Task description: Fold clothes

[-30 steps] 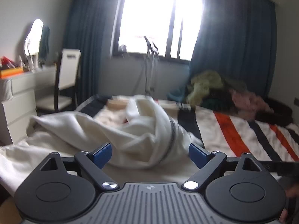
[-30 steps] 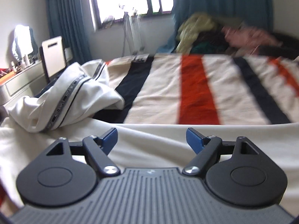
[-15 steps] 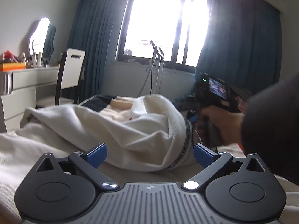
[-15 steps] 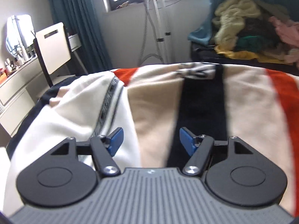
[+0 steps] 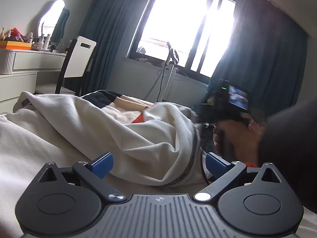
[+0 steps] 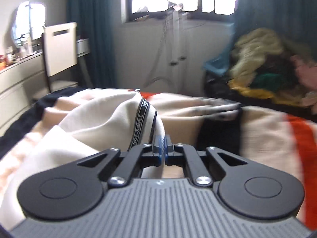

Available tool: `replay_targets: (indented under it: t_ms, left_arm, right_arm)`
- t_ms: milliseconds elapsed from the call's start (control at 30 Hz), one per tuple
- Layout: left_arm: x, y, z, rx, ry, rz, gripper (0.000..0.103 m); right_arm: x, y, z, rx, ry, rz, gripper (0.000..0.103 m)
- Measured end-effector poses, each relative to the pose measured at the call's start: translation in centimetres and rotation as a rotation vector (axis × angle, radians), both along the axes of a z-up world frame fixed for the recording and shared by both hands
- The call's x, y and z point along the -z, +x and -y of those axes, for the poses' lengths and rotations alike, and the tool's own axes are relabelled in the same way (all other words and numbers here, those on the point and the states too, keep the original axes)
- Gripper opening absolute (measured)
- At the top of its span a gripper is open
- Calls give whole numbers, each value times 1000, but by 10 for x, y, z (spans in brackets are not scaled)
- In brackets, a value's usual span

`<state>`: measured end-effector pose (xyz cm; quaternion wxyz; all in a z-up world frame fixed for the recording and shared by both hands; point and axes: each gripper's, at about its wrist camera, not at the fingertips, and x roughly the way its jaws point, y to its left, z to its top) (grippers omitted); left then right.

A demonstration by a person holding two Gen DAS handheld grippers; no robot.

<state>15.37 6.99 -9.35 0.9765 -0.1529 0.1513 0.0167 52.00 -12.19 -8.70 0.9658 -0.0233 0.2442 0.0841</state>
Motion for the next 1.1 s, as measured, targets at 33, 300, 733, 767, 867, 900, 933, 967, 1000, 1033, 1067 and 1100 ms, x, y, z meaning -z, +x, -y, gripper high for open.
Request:
replay_targets:
  t_ms: [33,300,733,767,867,900,933,967,1000,1033,1067,1100]
  left_arm:
    - [-2,-3,-1,-3,-6,4,100]
    - [-11,-15,5,2,5,4,101]
    - [-7,-9,13,-14,55,-22,102]
    - [-5,-7,14,-17,61,-23,102]
    - [-2,-1,16,-27,71,-35,102]
    - [-1,1,15,-32,73,-39,102]
    - [0,2,15,-37,75,-41,102]
    - [1,3,15,-44,77,-44,102]
    - [2,3,14,-49,78,-47,102]
    - [3,3,14,-55,81,-48,102]
    - [4,2,14,-62,89,-43,102]
    - [4,1,15,-68,100,-40,102]
  right_arm:
    - [-8,-10,15,39,-19,22,5]
    - [-83,-123,169,471,-38,204,5]
    - [-73,-299,228,728,30,325,5]
    - [-75,-310,228,724,59,337,5]
    - [-91,-319,223,690,78,387,5]
    - [-98,-319,222,677,77,406,5]
    - [-105,-319,220,663,76,425,5]
    - [-112,-320,218,649,75,443,5]
    - [-119,-320,216,636,74,462,5]
    - [-125,-320,215,622,73,480,5]
    - [-129,-314,215,616,72,485,5]
    - [-124,-286,222,637,70,445,5]
